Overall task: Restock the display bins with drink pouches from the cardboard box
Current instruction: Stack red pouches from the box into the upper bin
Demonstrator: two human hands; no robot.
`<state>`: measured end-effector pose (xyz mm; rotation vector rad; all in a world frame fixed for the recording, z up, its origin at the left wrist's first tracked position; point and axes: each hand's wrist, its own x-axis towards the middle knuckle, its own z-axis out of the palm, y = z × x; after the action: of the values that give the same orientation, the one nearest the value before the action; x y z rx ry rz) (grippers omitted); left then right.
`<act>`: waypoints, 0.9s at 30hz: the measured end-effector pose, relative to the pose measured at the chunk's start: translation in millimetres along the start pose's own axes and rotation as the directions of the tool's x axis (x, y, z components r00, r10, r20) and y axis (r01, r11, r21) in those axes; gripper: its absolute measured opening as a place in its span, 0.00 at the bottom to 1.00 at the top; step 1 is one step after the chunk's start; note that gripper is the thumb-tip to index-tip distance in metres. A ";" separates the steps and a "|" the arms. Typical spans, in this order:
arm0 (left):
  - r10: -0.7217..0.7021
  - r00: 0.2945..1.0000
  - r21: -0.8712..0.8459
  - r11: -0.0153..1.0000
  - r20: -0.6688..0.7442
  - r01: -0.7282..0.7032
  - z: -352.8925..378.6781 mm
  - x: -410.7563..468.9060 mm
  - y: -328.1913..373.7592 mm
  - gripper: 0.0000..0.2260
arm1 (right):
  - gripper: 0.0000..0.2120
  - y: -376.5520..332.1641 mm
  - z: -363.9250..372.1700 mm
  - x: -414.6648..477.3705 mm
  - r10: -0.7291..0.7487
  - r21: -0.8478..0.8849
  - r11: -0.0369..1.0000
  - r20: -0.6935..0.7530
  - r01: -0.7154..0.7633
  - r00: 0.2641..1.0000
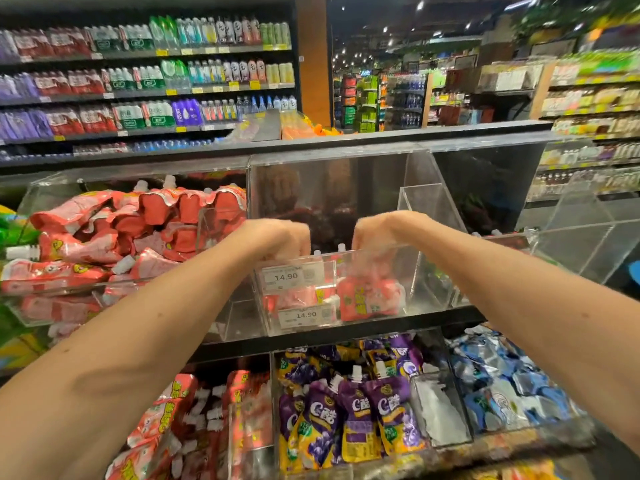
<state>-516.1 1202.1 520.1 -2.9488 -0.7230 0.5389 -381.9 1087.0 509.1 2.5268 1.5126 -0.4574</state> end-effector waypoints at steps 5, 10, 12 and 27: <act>0.056 0.897 -0.267 0.945 -0.439 -0.190 -19.2 -25.3 -8.1 0.05 | 0.06 0.2 -0.4 -45.7 0.062 0.420 0.878 -0.576 0.230 0.815; 0.001 0.617 -0.415 0.739 -0.787 -0.531 9.7 -61.1 17.6 0.03 | 0.11 4.0 46.0 -119.1 0.113 0.434 0.831 -0.743 0.347 0.659; 0.049 0.564 -0.366 0.713 -0.824 -0.598 32.9 -75.0 46.6 0.08 | 0.15 17.5 79.8 -154.8 0.117 0.419 0.838 -0.764 0.350 0.634; 0.561 0.719 -0.730 0.271 -0.410 -0.628 182.9 -60.8 572.5 0.14 | 0.16 294.4 426.1 -471.8 0.884 0.991 0.116 -0.071 -0.070 0.462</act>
<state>-379.3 660.8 289.5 -4.1389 0.4207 0.0254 -406.6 431.3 263.5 4.2876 -0.1849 -0.2076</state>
